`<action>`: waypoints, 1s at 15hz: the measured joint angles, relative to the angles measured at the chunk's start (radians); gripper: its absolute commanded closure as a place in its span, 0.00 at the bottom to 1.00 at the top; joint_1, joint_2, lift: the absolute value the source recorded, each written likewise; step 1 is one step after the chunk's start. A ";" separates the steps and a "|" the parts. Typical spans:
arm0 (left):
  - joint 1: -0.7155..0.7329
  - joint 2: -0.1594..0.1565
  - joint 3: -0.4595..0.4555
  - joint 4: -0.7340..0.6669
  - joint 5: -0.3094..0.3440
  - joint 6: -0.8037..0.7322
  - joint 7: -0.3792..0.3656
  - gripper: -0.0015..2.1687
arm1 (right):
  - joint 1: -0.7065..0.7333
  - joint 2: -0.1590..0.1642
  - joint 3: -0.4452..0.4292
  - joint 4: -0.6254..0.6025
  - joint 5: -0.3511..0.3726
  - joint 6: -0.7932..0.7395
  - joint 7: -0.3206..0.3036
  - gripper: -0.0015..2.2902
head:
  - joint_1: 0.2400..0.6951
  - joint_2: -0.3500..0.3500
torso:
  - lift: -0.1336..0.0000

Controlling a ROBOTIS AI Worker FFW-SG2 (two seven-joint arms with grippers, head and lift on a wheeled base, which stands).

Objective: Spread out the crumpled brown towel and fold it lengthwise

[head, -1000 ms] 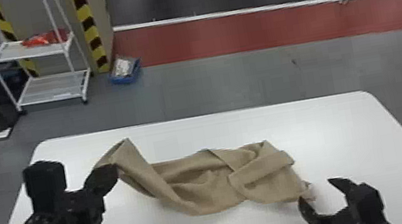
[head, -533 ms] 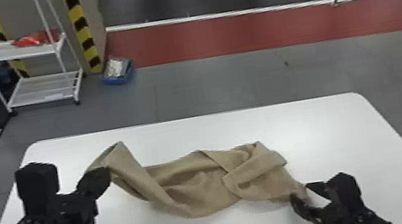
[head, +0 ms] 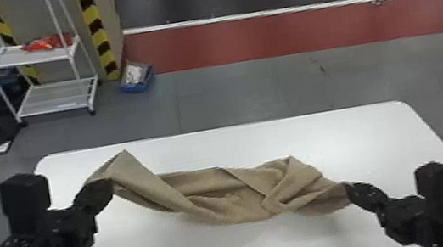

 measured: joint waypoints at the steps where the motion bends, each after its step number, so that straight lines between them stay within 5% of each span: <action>1: 0.006 0.000 0.013 -0.018 0.003 0.008 0.000 0.85 | 0.004 0.001 -0.020 -0.056 -0.043 0.062 0.006 0.85 | 1.00 0.39 | 1.00; 5: 0.039 -0.003 0.090 -0.120 0.027 0.079 -0.001 0.85 | -0.038 0.000 -0.128 -0.212 -0.177 0.320 0.005 0.85 | 1.00 0.37 | 1.00; 11: 0.120 -0.009 0.197 -0.301 0.103 0.150 -0.040 0.85 | -0.191 -0.001 -0.301 -0.255 -0.275 0.538 -0.032 0.85 | 1.00 0.27 | 1.00; 15: 0.139 -0.010 0.240 -0.335 0.146 0.172 -0.047 0.85 | -0.237 -0.033 -0.344 -0.302 -0.291 0.653 -0.057 0.85 | 1.00 0.24 | 1.00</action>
